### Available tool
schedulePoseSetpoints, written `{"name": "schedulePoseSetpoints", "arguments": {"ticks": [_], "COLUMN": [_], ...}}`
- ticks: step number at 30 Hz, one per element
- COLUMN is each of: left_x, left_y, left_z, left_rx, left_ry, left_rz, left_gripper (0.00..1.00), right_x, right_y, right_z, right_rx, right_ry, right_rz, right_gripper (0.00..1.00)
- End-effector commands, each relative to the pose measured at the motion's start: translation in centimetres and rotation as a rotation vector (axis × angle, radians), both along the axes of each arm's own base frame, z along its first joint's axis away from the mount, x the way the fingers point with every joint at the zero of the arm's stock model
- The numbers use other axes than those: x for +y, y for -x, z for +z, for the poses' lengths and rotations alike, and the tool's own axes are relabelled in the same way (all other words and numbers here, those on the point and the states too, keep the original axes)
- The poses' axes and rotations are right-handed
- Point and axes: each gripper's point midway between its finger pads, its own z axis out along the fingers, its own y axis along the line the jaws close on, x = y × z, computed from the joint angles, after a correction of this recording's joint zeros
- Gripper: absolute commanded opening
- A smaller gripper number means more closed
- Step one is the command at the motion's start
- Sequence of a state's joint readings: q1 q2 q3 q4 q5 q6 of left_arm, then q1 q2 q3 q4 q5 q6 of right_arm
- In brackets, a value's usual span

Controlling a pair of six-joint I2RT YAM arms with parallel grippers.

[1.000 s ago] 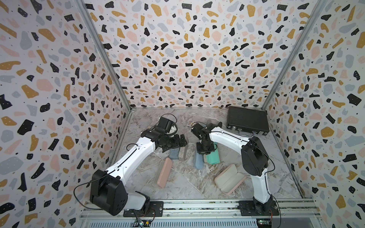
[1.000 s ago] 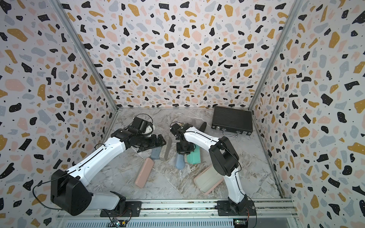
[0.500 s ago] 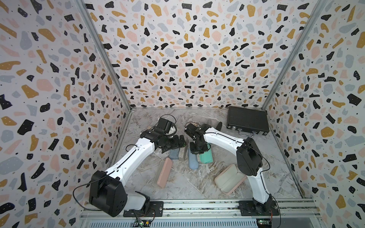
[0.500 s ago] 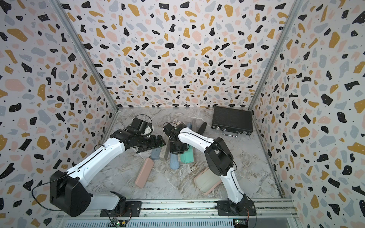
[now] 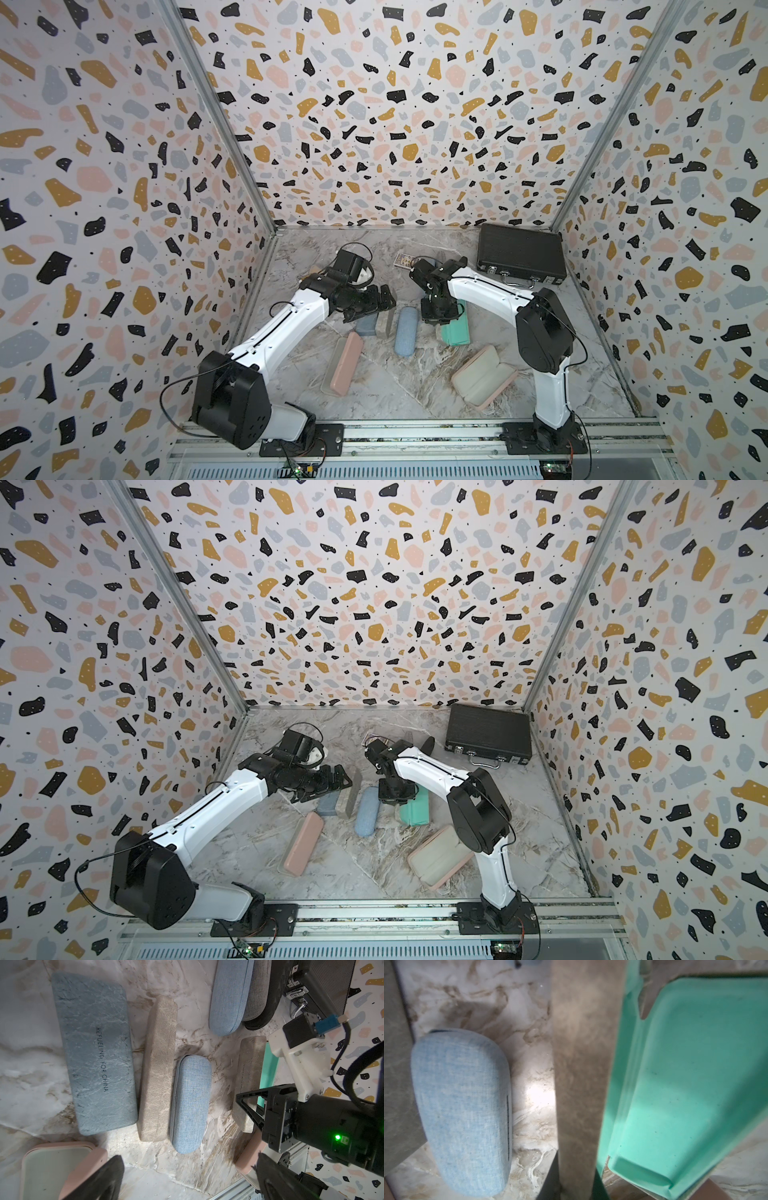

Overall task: Close the glasses case
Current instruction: Place the glasses case at the center of the board.

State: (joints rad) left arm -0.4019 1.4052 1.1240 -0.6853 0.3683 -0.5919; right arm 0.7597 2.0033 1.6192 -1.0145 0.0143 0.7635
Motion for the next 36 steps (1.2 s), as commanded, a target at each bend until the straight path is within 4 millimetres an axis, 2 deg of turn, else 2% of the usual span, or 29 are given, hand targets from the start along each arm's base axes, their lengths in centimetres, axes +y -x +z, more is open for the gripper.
{"name": "schedulePoseSetpoints", "arguments": {"ticks": [1, 11, 14, 19, 24, 32, 35, 36], "left_x": [-0.3, -0.3, -0.3, -0.5, -1.1, -1.9, -2.5, -2.8], "left_y": [-0.3, -0.3, -0.4, -0.8, -1.0, -1.0, -1.0, -1.1], "left_z": [-0.1, -0.6, -0.4, -0.1, -0.3, -0.7, -0.8, -0.8], "left_rx": [0.0, 0.012, 0.01, 0.008, 0.025, 0.044, 0.049, 0.052], "left_ry": [0.024, 0.014, 0.014, 0.02, 0.035, 0.033, 0.029, 0.028], "left_rz": [0.001, 0.001, 0.001, -0.002, -0.01, -0.032, -0.052, -0.06], "left_gripper": [0.99, 0.99, 0.99, 0.99, 0.99, 0.99, 0.93, 0.9], "right_x": [0.2, 0.1, 0.2, 0.1, -0.4, -1.3, -2.7, -3.3], "right_y": [-0.4, -0.6, -0.6, -0.8, -0.6, 0.0, 0.0, 0.0], "right_z": [1.5, 0.2, 0.5, 2.8, 5.2, 8.5, 9.3, 9.4], "right_rx": [-0.037, -0.006, -0.009, -0.052, -0.088, -0.155, -0.188, -0.196], "right_ry": [-0.024, -0.014, -0.024, -0.051, -0.061, -0.091, -0.077, -0.07], "right_rz": [-0.005, 0.001, 0.006, 0.014, 0.027, 0.056, 0.047, 0.036], "right_gripper": [0.17, 0.25, 0.3, 0.41, 0.46, 0.5, 0.49, 0.45]}}
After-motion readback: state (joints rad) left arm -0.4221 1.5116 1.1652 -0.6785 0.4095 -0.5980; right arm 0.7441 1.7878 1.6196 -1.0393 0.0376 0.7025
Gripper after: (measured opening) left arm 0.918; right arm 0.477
